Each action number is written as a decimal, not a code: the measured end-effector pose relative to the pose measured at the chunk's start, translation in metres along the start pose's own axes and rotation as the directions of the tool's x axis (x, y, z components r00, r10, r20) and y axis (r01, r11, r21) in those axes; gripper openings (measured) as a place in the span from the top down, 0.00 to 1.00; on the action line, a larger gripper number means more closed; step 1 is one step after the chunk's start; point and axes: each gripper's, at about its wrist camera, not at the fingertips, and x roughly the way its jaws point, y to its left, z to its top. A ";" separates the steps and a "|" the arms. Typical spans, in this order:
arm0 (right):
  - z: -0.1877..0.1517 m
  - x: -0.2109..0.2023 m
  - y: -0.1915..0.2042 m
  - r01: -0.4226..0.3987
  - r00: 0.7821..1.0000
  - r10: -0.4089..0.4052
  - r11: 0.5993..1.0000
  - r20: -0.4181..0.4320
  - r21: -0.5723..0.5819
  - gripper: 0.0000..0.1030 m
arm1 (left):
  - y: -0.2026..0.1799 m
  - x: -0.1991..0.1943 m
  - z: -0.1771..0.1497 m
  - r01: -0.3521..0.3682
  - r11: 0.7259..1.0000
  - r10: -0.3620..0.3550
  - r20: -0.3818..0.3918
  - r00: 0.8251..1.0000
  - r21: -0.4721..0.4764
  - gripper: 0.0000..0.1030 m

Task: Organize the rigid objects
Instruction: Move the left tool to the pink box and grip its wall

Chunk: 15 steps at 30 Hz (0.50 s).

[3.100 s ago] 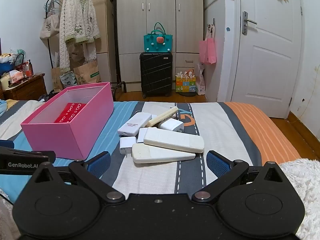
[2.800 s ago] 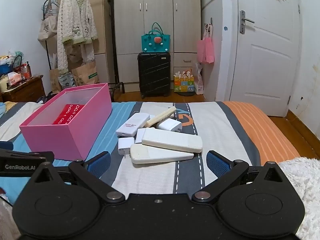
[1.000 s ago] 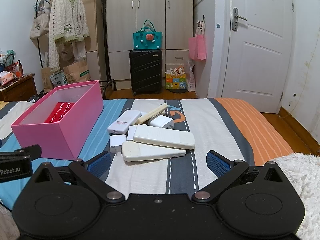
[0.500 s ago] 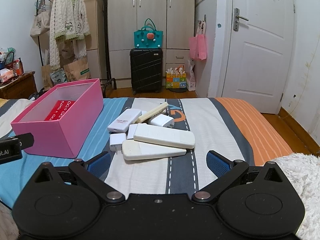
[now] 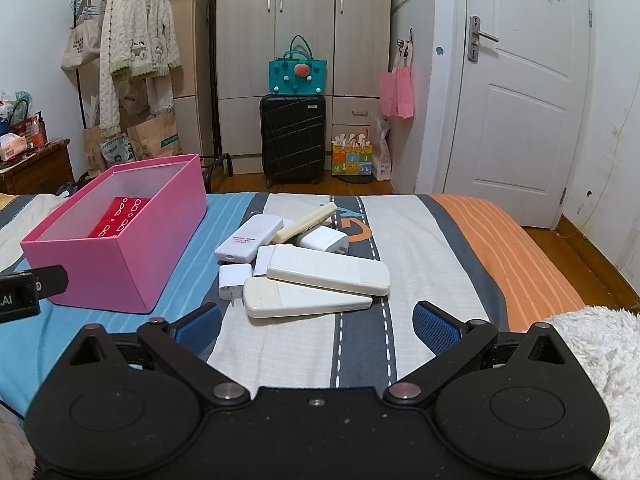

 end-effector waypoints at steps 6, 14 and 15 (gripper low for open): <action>0.002 0.002 0.000 -0.020 1.000 0.019 1.000 -0.024 -0.007 0.00 | 0.004 0.005 0.008 0.009 1.000 -0.009 -0.114 0.993 -0.006 0.00; 0.034 -0.001 -0.022 -0.311 0.950 0.311 0.950 -0.014 0.033 0.00 | 0.010 -0.003 0.054 0.092 0.987 -0.057 -0.248 0.967 0.129 0.00; 0.042 0.001 -0.024 -0.322 0.947 0.322 0.947 -0.004 0.021 0.00 | 0.011 -0.003 0.062 0.118 0.982 -0.078 -0.252 0.964 0.145 0.00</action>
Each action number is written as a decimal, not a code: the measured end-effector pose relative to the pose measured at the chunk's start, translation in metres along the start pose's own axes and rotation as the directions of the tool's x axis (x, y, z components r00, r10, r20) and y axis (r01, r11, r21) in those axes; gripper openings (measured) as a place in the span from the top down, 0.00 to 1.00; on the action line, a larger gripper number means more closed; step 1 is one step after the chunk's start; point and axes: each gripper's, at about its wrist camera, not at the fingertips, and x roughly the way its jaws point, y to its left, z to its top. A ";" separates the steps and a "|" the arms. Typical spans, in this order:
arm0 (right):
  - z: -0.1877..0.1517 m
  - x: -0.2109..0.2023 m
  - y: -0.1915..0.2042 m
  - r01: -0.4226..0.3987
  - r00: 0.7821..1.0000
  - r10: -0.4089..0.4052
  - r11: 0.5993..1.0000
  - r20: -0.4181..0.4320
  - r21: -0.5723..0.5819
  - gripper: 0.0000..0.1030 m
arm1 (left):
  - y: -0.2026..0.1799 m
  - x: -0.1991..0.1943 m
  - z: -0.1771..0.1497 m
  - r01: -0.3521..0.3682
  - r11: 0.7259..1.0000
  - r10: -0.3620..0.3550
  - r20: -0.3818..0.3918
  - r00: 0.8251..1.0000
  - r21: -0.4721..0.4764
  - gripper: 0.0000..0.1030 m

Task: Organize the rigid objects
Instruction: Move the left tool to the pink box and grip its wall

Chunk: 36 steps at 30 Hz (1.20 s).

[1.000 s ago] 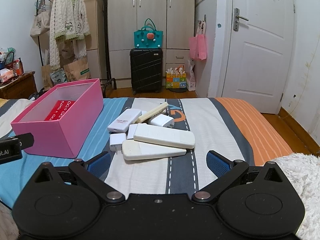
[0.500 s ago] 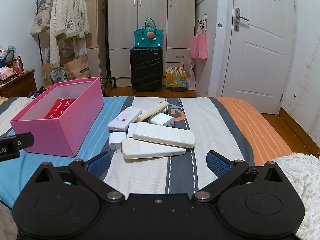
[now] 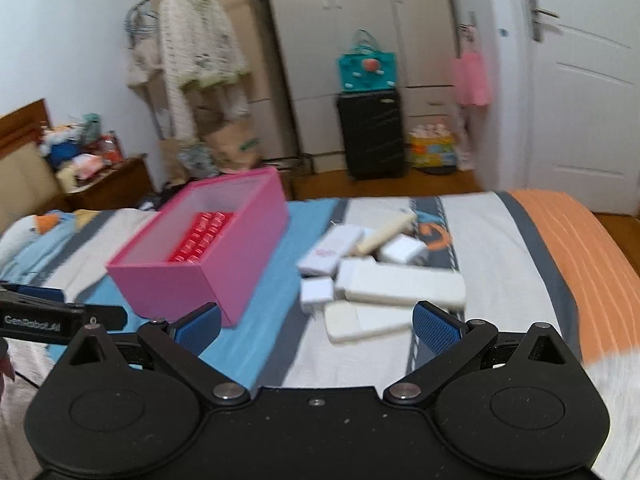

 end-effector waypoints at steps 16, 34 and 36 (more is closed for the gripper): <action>0.117 0.108 -0.018 -0.186 0.961 0.218 0.964 -0.167 0.189 0.06 | 0.071 0.050 0.129 -0.019 0.989 0.019 -0.003 1.000 0.146 0.01; 0.080 0.200 -0.050 -0.049 0.930 0.130 0.970 -0.344 0.237 0.18 | 0.182 0.218 0.141 -0.071 0.986 0.040 -0.195 0.980 -0.151 0.05; 0.078 0.202 -0.054 -0.037 0.931 0.119 0.971 -0.345 0.235 0.18 | 0.185 0.229 0.137 -0.065 0.987 0.035 -0.200 0.979 -0.145 0.10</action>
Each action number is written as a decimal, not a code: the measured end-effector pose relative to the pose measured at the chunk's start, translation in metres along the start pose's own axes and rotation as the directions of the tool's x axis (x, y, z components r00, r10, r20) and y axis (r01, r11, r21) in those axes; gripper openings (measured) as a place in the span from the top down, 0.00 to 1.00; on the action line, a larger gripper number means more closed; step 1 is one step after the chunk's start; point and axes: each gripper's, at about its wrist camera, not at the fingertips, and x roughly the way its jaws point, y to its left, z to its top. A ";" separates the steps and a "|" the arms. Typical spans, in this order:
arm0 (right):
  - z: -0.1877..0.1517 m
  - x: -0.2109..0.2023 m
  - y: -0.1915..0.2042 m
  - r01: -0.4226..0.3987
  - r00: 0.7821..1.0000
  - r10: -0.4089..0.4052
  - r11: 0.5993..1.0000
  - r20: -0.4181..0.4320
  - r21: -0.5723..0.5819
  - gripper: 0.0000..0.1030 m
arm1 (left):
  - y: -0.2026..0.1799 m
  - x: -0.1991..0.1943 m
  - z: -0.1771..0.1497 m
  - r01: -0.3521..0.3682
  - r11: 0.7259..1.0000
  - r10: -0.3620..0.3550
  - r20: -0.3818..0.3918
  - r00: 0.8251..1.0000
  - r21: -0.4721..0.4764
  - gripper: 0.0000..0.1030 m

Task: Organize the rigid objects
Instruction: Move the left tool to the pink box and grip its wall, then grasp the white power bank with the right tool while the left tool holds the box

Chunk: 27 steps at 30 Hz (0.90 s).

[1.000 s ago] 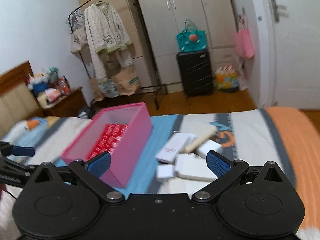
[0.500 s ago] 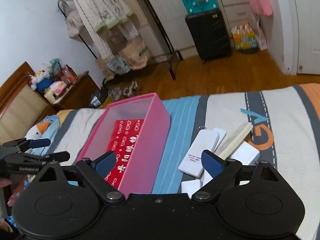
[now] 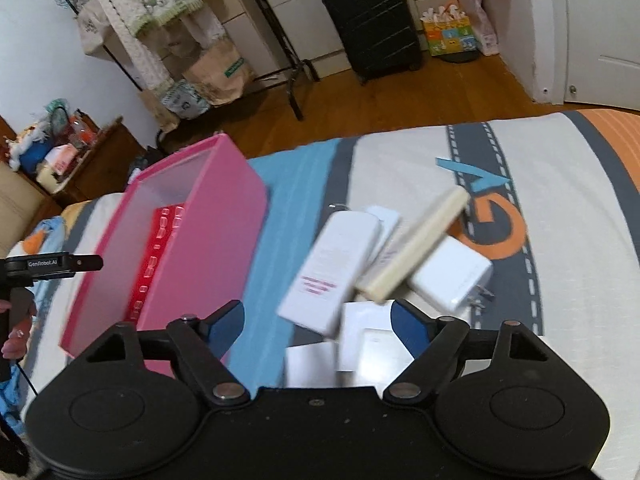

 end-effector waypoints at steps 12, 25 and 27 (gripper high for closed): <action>-0.006 0.016 -0.051 0.056 0.995 -0.034 0.968 -0.092 0.243 0.18 | 0.009 0.033 -0.009 0.077 0.997 -0.078 0.046 0.996 0.033 0.94; -0.047 -0.010 -0.089 0.025 0.999 -0.002 0.878 -0.047 0.478 0.15 | -0.012 0.029 -0.011 0.084 0.986 -0.101 0.117 0.988 0.142 0.94; -0.050 -0.005 -0.094 0.023 0.999 0.005 0.854 -0.053 0.520 0.15 | -0.015 0.028 -0.011 0.107 0.983 -0.125 0.117 0.985 0.148 0.94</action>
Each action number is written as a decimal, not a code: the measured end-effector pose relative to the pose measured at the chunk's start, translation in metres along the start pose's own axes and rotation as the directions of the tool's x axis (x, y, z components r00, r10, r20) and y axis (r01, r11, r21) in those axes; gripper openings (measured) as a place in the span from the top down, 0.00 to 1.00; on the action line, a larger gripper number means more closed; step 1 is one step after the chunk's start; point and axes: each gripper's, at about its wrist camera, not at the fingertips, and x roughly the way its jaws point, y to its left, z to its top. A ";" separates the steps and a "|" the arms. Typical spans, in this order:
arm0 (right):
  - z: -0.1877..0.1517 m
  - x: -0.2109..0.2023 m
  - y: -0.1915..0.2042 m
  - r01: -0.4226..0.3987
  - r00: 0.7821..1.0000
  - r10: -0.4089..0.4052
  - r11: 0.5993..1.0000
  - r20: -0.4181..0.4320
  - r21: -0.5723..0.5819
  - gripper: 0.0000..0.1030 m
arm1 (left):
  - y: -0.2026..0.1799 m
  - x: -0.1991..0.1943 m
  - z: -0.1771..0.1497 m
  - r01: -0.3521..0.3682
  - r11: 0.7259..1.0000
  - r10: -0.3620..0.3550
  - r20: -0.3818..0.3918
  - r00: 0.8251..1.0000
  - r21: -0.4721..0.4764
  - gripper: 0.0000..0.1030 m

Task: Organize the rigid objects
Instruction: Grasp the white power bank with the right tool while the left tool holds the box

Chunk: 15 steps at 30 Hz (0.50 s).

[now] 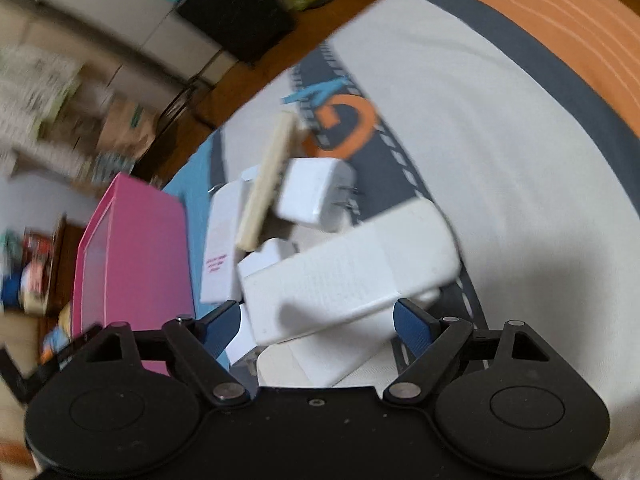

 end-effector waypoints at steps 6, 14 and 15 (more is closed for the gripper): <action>0.008 0.011 0.001 0.129 0.987 -0.127 0.992 0.096 -0.017 0.09 | 0.005 0.004 0.002 0.005 0.999 -0.005 -0.009 1.000 -0.042 0.96; 0.005 0.024 0.024 0.232 0.958 -0.188 0.951 0.214 -0.203 0.24 | 0.003 0.007 -0.002 -0.006 0.998 0.005 -0.017 1.000 -0.056 0.96; 0.004 0.024 0.030 0.267 0.947 -0.207 0.933 0.247 -0.242 0.30 | 0.004 0.008 -0.002 -0.007 0.998 0.006 -0.023 1.000 -0.060 0.96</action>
